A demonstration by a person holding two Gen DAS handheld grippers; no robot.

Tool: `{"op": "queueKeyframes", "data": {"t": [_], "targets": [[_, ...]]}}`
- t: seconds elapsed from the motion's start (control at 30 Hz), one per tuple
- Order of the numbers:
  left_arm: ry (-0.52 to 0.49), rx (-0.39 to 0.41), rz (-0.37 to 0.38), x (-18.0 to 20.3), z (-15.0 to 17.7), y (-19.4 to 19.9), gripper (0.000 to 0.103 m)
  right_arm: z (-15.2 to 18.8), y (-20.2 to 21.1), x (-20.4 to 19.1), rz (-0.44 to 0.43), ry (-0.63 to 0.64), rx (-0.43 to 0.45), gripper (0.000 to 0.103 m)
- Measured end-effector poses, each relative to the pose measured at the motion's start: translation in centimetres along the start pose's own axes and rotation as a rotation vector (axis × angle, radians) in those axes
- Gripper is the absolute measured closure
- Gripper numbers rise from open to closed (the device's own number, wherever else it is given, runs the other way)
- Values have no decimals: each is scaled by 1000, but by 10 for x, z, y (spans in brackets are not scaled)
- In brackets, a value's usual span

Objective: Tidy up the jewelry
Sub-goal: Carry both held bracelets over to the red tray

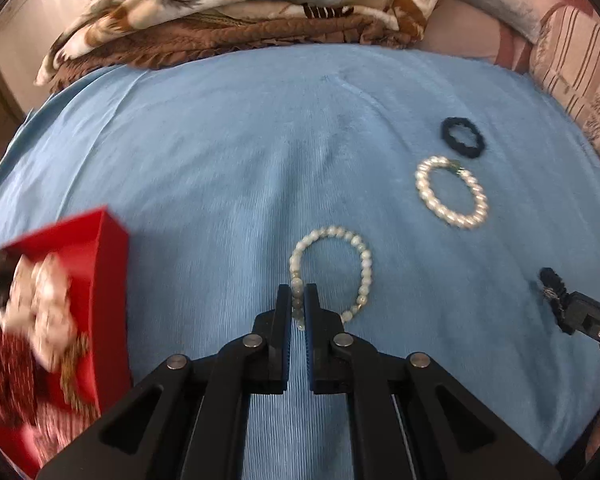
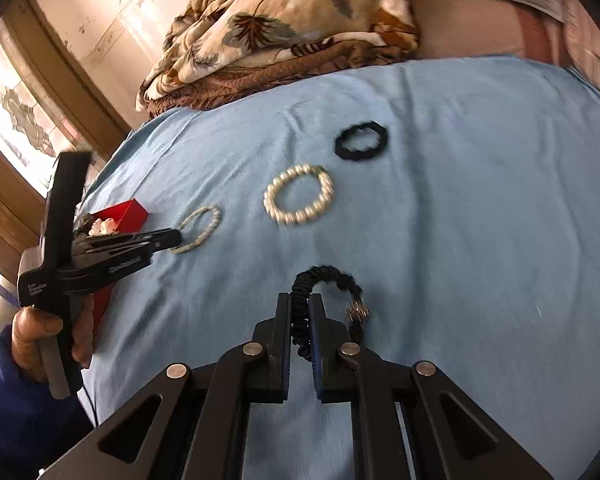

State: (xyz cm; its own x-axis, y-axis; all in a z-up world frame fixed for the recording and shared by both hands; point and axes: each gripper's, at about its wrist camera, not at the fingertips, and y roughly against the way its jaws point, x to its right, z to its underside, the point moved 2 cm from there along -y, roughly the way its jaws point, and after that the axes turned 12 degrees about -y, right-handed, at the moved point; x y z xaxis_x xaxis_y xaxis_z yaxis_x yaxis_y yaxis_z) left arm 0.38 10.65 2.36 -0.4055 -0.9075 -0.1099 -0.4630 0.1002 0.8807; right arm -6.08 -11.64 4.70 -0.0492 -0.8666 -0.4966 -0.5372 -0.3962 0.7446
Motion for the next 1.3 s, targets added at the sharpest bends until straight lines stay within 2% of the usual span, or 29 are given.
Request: {"op": "queueKeyframes", "data": {"t": [0.27,0.5,0.63,0.77,0.97,1.3], "targets": [[62,118,10,-1,31,66,97,24,28,-11,19,15,58,94],[97,209,32,-7,50,118,97,40,37,-23,-1,18,61,94],[93,247,-2,-3,60,140,97,48,40,-31,-5,16,66,94],[95,277,-13,2,69,157,97,53,45,-39,28,36,84,94],[109,303,-15,7,82,175,97,60,53,-41,27,28,94,94],[68,301,-96,21,90,184,97,73,63,-49,34,44,104,94]]}}
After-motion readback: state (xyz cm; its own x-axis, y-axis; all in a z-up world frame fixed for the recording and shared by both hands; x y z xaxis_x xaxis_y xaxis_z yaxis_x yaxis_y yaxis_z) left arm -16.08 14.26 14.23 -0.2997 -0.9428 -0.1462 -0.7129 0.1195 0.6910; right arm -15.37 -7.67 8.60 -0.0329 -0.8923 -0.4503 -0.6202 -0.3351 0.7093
